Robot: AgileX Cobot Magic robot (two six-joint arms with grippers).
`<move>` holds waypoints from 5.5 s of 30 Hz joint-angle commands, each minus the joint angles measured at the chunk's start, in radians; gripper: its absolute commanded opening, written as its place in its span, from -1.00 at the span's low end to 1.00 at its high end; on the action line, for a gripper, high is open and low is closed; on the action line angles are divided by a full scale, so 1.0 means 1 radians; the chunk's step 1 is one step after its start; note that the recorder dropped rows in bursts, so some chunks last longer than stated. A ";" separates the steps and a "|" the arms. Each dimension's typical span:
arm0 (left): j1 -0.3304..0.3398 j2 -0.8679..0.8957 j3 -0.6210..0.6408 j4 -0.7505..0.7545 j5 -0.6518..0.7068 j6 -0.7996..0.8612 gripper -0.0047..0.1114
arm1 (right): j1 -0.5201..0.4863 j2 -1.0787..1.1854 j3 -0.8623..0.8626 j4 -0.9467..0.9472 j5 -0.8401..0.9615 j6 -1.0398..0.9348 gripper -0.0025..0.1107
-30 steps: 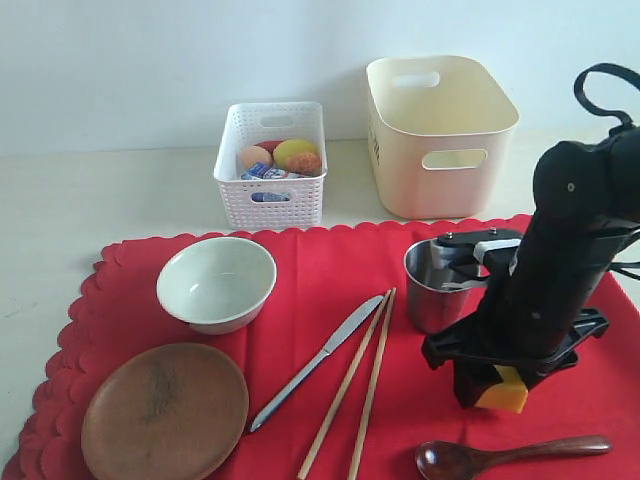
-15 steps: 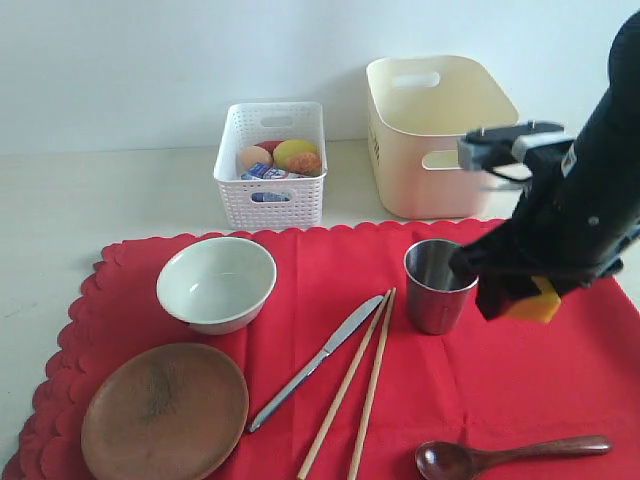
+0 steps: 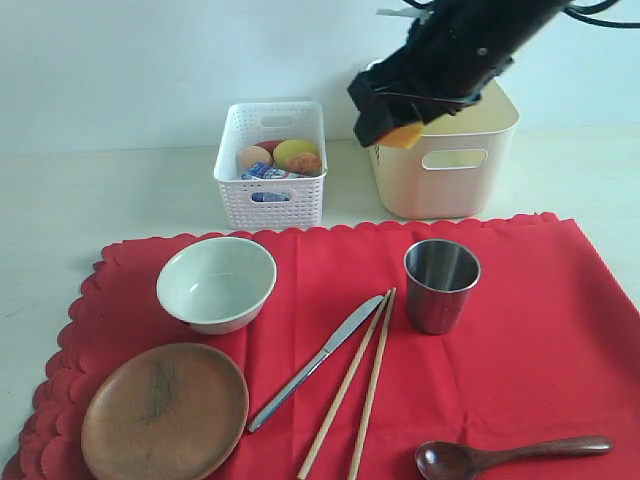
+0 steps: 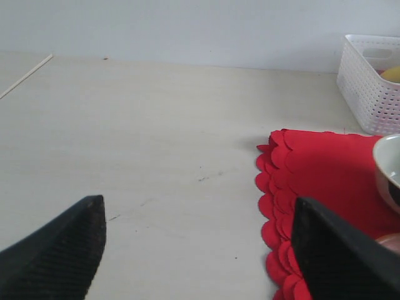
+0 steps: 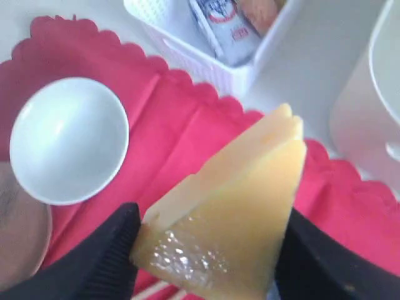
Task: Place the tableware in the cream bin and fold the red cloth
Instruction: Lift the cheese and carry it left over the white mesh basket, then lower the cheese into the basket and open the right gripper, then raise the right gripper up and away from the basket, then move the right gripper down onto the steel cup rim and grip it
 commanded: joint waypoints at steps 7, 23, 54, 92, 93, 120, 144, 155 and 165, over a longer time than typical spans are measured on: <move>-0.006 -0.004 0.003 0.001 -0.011 -0.002 0.42 | 0.002 0.450 -0.518 0.071 -0.018 -0.298 -0.96; -0.006 -0.004 0.003 0.001 -0.011 -0.002 0.42 | -0.013 0.763 -0.828 0.212 0.004 -0.723 -0.96; -0.006 -0.004 0.003 0.001 -0.011 -0.002 0.42 | -0.013 0.566 -0.828 -0.030 0.218 -0.454 0.65; -0.006 -0.004 0.003 0.001 -0.011 -0.002 0.42 | -0.033 -0.824 0.447 -0.324 -0.073 0.127 -0.96; -0.006 -0.004 0.003 0.001 -0.011 -0.002 0.42 | -0.033 -0.878 0.474 -0.324 -0.083 0.137 -0.96; -0.006 -0.004 0.003 0.001 -0.011 -0.002 0.42 | -0.033 -1.296 1.003 -0.318 -0.373 0.360 -0.96; -0.006 -0.004 0.003 0.001 -0.011 -0.002 0.42 | -0.062 -0.313 0.622 -0.272 -0.261 0.269 -0.04; -0.099 -0.004 0.003 0.001 -0.011 -0.002 0.42 | -0.111 -0.037 0.389 -0.224 -0.188 0.166 0.14; -0.149 -0.004 0.003 0.001 -0.011 -0.002 0.42 | -0.111 0.138 0.306 -0.149 -0.137 0.091 -0.10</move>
